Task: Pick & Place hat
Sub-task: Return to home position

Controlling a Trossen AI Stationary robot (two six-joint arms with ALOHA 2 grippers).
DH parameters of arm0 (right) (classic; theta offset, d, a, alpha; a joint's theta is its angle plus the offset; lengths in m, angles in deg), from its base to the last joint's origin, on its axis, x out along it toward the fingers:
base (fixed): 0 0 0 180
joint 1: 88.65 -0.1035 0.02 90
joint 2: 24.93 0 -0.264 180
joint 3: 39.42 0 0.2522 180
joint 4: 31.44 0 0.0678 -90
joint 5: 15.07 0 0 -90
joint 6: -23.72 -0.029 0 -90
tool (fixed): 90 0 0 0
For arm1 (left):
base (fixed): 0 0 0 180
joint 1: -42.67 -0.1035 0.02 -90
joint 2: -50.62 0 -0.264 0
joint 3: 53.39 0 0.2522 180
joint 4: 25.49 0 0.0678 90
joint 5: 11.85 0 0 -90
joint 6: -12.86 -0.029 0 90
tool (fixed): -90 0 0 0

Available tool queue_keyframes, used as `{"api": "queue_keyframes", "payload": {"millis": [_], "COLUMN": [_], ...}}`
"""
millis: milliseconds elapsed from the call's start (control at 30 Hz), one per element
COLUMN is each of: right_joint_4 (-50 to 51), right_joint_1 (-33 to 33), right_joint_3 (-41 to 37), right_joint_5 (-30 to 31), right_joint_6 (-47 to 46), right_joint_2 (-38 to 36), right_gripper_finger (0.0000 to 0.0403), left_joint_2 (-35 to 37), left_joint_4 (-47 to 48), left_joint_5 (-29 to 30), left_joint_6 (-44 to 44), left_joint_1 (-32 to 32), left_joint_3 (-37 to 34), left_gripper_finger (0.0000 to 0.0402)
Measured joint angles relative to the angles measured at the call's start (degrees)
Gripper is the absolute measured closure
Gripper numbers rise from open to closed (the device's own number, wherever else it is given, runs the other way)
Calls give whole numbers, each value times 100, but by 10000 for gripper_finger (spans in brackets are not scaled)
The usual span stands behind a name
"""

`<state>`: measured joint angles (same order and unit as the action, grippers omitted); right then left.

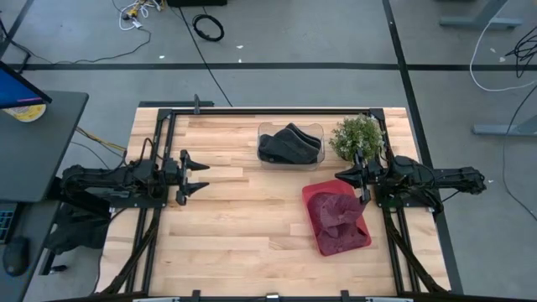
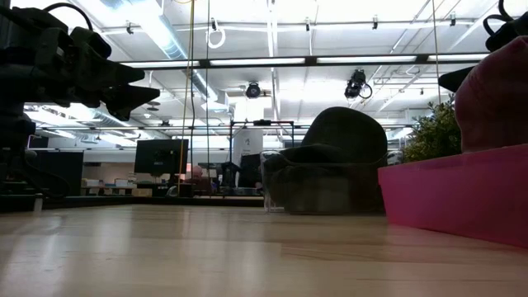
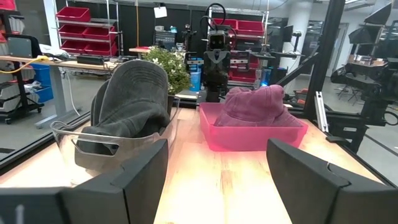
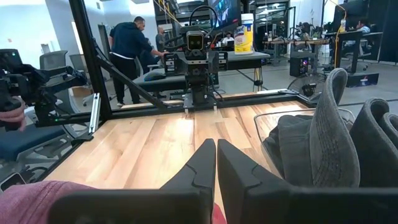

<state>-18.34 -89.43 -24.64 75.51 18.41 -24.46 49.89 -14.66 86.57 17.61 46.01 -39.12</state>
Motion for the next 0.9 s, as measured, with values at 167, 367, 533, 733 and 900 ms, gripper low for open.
{"api": "queue_keyframes", "payload": {"millis": [167,367,533,733,900], "right_joint_4": [0,0,-1,-1,-1], "right_joint_1": [-1,0,0,-2,0], "right_joint_3": [0,2,2,2,4], "right_joint_5": [0,0,0,0,0], "right_joint_6": [1,3,3,3,3], "right_joint_2": [0,0,0,0,0], "right_gripper_finger": [382,382,382,382,382], "left_joint_2": [0,0,0,0,0], "left_joint_4": [0,2,4,9,11], "left_joint_5": [5,11,13,11,11], "left_joint_6": [0,-37,-347,-392,-368], "left_joint_1": [0,0,0,0,0], "left_joint_3": [0,0,0,0,0], "left_gripper_finger": [124,128,178,300,391]}}
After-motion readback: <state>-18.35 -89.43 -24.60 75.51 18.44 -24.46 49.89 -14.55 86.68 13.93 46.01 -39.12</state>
